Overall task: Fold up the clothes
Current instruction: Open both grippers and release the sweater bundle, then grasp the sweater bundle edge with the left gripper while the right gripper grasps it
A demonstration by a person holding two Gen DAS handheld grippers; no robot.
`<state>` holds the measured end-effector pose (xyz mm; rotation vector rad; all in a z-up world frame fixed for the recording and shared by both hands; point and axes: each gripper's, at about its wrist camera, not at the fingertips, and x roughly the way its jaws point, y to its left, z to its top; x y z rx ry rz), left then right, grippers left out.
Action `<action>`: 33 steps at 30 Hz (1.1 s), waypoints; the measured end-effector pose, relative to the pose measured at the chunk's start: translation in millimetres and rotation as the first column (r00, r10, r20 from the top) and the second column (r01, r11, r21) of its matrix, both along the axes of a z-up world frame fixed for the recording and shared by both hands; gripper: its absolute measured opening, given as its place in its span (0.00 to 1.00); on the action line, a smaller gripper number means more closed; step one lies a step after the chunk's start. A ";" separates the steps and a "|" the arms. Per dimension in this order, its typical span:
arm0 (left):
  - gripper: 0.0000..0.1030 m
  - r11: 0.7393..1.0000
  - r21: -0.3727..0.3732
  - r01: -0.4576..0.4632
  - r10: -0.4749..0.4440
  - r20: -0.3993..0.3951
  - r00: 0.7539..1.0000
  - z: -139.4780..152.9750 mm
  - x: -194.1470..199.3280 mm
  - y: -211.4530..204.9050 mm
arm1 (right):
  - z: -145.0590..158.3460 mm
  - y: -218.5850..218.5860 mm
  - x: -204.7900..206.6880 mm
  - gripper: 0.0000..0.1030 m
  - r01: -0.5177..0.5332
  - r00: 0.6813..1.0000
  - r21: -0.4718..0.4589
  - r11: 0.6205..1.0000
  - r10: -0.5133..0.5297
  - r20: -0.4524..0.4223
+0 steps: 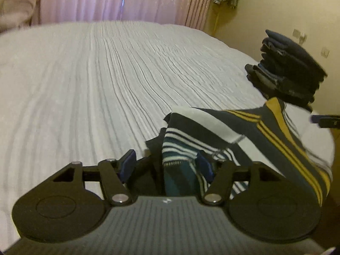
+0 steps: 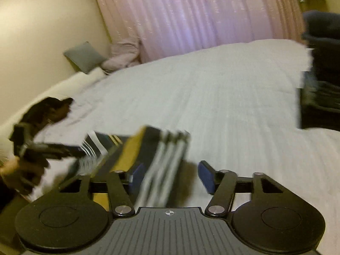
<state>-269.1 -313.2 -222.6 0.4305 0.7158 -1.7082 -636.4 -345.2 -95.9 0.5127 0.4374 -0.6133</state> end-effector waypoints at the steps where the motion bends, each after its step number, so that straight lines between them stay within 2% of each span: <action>1: 0.48 1.000 0.004 0.005 -0.005 -0.012 1.000 -0.8 0.5 -3.5 | -1.7 -8.2 10.4 0.76 -0.012 1.000 0.008 1.000 0.012 0.011; 3: 0.37 1.000 0.008 0.015 -0.014 -0.026 1.000 -2.3 0.6 -9.8 | -6.6 -23.5 25.0 0.76 -0.016 0.999 0.024 1.000 0.015 0.033; 6: 0.28 1.000 0.011 0.024 -0.024 -0.025 0.999 -5.1 2.3 -15.5 | -16.2 -42.6 38.3 0.76 -0.025 0.998 0.087 0.996 0.020 0.056; 7: 0.20 1.000 0.009 0.026 -0.026 -0.025 0.999 -5.8 3.4 -16.0 | -20.2 -48.2 39.3 0.76 -0.027 0.997 0.108 0.994 0.019 0.071; 10: 0.09 0.999 -0.016 0.033 -0.033 -0.019 0.999 -3.8 5.4 -8.2 | -31.4 -62.2 36.7 0.73 -0.010 0.992 0.185 0.983 -0.014 0.126; 11: 0.08 0.999 -0.032 0.044 -0.044 -0.011 0.999 -2.4 4.2 -3.4 | -35.3 -64.1 34.2 0.43 -0.007 0.990 0.205 0.979 -0.022 0.136; 12: 0.07 0.997 -0.049 0.059 -0.059 0.000 0.998 -1.2 1.9 2.5 | -39.0 -63.9 32.0 0.22 -0.003 0.990 0.218 0.976 -0.028 0.139; 13: 0.07 0.995 -0.065 0.072 -0.072 0.005 0.997 -0.5 0.4 8.2 | -39.7 -62.5 28.6 0.21 0.005 0.990 0.215 0.977 -0.036 0.137; 14: 0.07 0.994 -0.080 0.080 -0.080 0.006 0.997 0.5 -0.5 13.5 | -39.0 -60.0 22.4 0.13 0.007 0.989 0.208 0.978 -0.037 0.143; 15: 0.06 0.992 -0.094 0.078 -0.079 -0.002 0.997 1.8 -0.2 18.1 | -38.2 -57.5 16.3 0.10 0.008 0.988 0.201 0.980 -0.039 0.149; 21: 0.05 0.990 -0.142 0.024 -0.029 -0.036 0.999 20.0 8.6 13.5 | -12.9 -53.5 -0.5 0.07 0.017 0.978 0.137 0.990 -0.045 0.202; 24: 0.05 0.994 -0.109 -0.003 0.000 -0.033 0.999 18.5 13.9 -7.8 | -8.4 -65.6 8.4 0.07 0.029 0.980 0.131 0.991 -0.054 0.192; 28: 0.05 1.000 -0.014 -0.018 0.018 -0.028 0.999 -6.5 16.4 -33.2 | -37.6 -84.7 32.7 0.07 0.071 0.994 0.178 0.982 -0.085 0.070; 33: 0.06 0.998 0.042 -0.037 0.040 -0.061 0.997 -23.5 22.0 -46.9 | -63.5 -94.6 28.2 0.08 0.089 0.989 0.265 0.960 -0.117 0.089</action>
